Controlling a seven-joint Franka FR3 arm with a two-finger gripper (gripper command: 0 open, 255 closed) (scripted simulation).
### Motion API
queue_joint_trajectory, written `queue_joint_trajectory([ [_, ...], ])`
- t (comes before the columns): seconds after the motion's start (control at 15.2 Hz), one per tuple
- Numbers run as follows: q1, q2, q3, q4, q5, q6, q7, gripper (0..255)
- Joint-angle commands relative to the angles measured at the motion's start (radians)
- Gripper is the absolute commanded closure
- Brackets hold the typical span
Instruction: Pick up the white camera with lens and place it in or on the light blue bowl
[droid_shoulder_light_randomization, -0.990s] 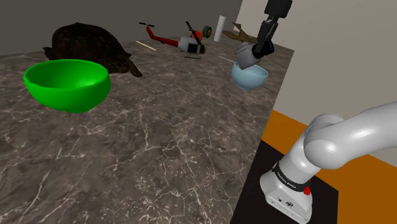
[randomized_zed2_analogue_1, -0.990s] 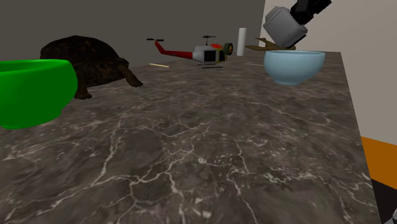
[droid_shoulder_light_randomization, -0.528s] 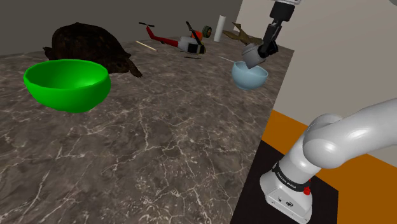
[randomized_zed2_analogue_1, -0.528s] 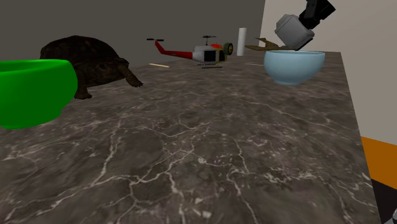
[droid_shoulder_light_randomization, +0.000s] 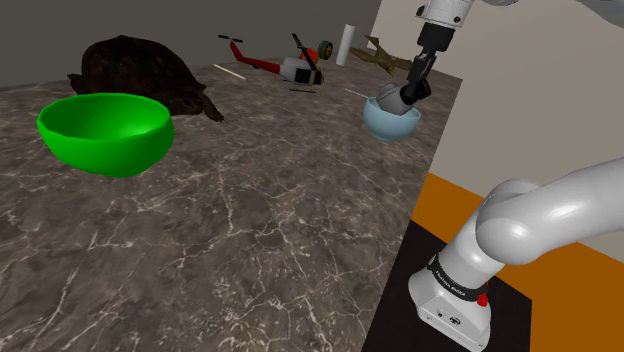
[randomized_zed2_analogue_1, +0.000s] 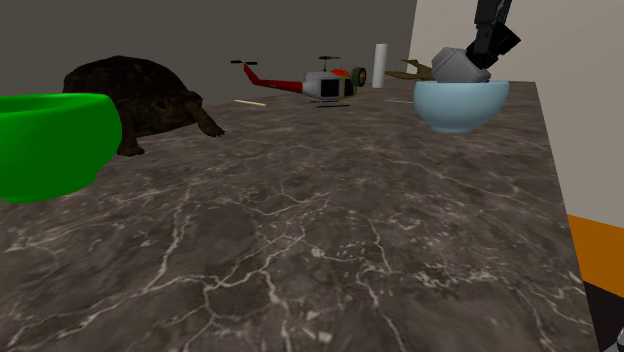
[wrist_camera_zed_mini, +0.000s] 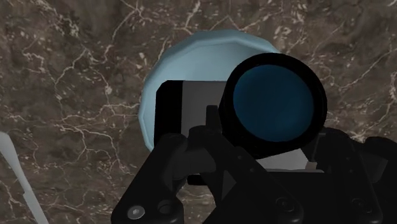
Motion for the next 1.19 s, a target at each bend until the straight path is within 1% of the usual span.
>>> queue_joint_trajectory([
  [0.0,-0.001,-0.006,0.000,-0.035,-0.002,0.027,0.003,255],
  [0.13,-0.002,-0.010,-0.002,-0.056,-0.003,0.045,0.004,255],
  [0.59,-0.003,-0.009,-0.001,-0.056,-0.003,0.045,0.003,255],
  [0.66,-0.005,-0.018,0.000,-0.062,-0.004,0.043,0.004,0],
  [0.99,-0.003,-0.009,-0.001,-0.056,-0.003,0.045,0.003,0],
  [1.12,0.000,0.006,0.004,0.023,0.003,-0.019,0.000,0],
])
